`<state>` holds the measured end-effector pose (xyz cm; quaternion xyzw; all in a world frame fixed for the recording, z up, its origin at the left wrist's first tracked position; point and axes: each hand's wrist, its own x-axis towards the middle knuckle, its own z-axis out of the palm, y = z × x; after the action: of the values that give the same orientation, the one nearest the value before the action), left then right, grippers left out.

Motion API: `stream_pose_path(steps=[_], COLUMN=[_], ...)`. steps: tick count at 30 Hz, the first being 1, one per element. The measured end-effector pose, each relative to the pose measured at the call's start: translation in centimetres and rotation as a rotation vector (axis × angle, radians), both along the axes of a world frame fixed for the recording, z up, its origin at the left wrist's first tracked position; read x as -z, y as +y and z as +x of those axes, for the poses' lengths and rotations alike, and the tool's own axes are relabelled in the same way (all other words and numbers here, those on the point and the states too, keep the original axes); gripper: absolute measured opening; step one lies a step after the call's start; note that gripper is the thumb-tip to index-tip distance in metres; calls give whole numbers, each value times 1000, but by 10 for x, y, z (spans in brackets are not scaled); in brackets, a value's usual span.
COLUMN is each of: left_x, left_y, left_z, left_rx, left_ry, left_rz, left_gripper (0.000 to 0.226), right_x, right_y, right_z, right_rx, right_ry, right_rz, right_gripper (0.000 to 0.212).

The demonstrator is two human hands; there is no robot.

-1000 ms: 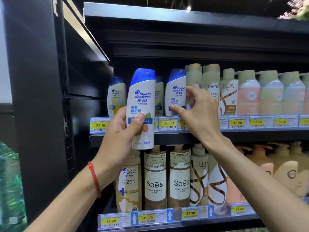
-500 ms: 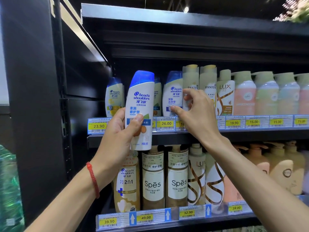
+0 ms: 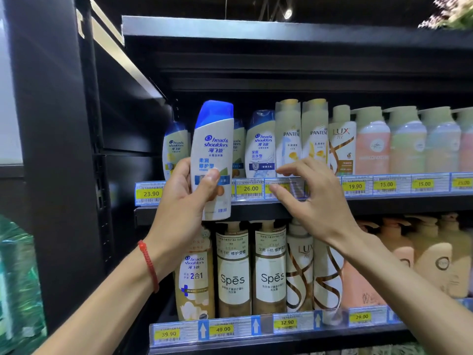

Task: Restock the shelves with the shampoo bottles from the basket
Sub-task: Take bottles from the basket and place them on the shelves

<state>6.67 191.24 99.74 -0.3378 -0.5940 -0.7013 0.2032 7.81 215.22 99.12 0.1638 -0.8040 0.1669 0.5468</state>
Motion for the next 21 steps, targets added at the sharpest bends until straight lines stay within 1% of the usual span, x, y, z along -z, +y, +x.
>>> stream_pose_path(steps=[2, 5, 7, 10, 17, 21], left_x=[-7, -17, -23, -33, -49, -50], left_y=[6, 17, 23, 29, 32, 28], left_z=[1, 4, 6, 5, -11, -23], left_rx=[17, 33, 5, -69, -202, -291], left_ry=[-3, 22, 69, 134, 188, 170], left_rz=[30, 47, 50, 15, -11, -48], left_gripper=[21, 26, 28, 28, 29, 25], right_x=[4, 8, 9, 9, 12, 14], right_y=[6, 14, 16, 16, 15, 11], right_z=[2, 4, 5, 6, 8, 9], right_rx=[-18, -11, 1, -9, 9, 16], right_ry=[-24, -52, -64, -60, -57, -44], right_rz=[65, 142, 166, 153, 122, 105], right_gripper=[39, 61, 69, 69, 67, 67])
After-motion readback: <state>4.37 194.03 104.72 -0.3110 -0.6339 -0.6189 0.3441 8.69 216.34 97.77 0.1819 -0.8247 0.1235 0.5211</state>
